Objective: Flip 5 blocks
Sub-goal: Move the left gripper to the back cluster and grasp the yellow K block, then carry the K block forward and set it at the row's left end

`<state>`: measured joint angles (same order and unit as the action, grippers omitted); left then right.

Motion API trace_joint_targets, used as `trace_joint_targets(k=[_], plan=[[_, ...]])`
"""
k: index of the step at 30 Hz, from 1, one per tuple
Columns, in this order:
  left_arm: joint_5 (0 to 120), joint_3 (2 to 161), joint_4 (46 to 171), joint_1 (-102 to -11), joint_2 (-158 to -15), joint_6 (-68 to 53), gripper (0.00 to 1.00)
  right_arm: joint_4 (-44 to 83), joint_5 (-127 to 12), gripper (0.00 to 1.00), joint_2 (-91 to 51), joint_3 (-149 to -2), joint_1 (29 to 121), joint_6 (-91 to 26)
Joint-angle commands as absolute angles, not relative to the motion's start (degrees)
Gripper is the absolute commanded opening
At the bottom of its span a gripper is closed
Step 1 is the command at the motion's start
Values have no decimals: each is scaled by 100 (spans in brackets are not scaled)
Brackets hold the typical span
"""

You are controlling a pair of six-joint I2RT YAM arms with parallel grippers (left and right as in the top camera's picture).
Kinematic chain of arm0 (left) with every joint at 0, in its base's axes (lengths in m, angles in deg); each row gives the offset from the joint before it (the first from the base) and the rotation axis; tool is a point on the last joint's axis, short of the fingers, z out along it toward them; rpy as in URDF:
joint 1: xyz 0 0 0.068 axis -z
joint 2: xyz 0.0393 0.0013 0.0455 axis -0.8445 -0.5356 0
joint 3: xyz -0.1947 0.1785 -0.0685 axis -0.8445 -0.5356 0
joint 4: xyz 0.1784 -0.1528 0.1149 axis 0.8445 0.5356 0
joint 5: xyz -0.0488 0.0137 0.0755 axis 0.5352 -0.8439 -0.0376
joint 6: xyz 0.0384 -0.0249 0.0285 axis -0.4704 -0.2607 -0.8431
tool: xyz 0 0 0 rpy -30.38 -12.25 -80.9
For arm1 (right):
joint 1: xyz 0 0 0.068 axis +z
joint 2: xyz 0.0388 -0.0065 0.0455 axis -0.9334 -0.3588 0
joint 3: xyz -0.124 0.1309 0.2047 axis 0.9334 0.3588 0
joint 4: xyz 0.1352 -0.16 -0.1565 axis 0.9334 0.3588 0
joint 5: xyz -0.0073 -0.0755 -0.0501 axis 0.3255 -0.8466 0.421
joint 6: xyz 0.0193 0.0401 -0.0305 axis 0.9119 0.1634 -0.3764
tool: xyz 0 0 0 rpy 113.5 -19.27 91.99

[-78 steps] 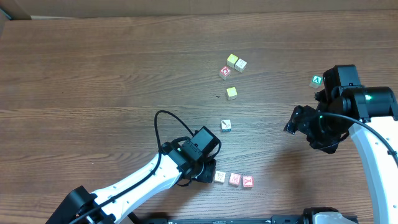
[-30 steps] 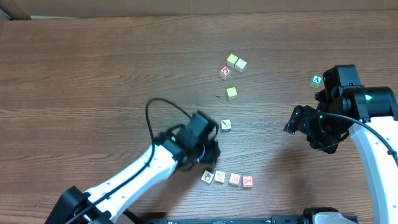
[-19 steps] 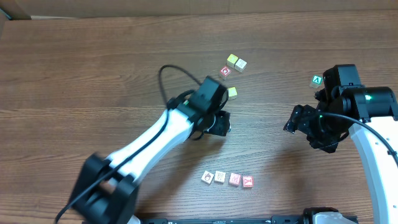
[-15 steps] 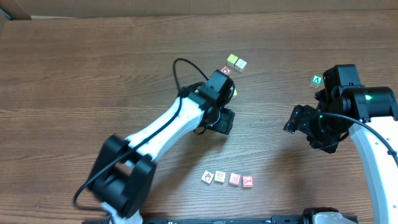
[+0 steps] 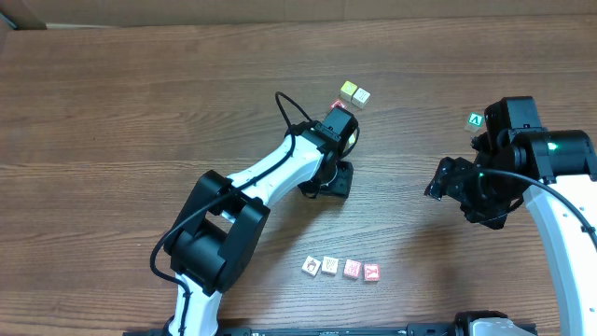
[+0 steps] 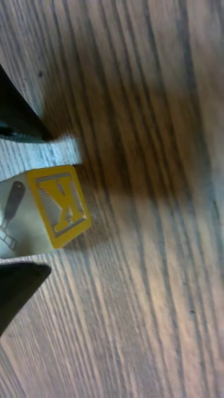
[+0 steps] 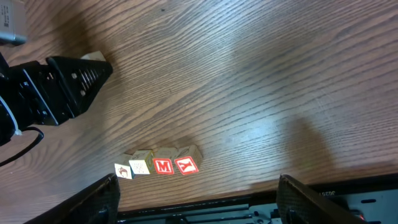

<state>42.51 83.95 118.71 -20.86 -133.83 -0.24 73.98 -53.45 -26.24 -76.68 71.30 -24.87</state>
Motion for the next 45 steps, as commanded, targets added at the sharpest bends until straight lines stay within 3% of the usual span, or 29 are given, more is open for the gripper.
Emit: trace_joint_targets(k=[1,6,8,16,26,34,45], plan=[[4304,8520,11860,-2043,-13517,221,41,7347,-5314,82,-2502,-7823,7115,-2566],[4297,8557,11939,-2054,-13517,216,34,7343,-5317,82,-2502,-7823,7115,-2588],[4267,8651,12125,-2071,-13515,216,24,7343,-5317,82,-2502,-7823,7115,-2588],[3178,9586,13701,-2102,-13213,212,6,7349,-5317,82,-2502,-7823,7115,-2588],[2905,8404,14280,-1894,-11908,487,4,7413,-5319,82,-2502,-7823,7115,-2701],[3320,6144,13524,-1284,-10675,1106,5,7430,-5317,82,-2502,-7823,7115,-2739],[3650,4929,12485,-838,-10492,1549,13,7481,-5314,82,-2502,-7823,7115,-2739]])
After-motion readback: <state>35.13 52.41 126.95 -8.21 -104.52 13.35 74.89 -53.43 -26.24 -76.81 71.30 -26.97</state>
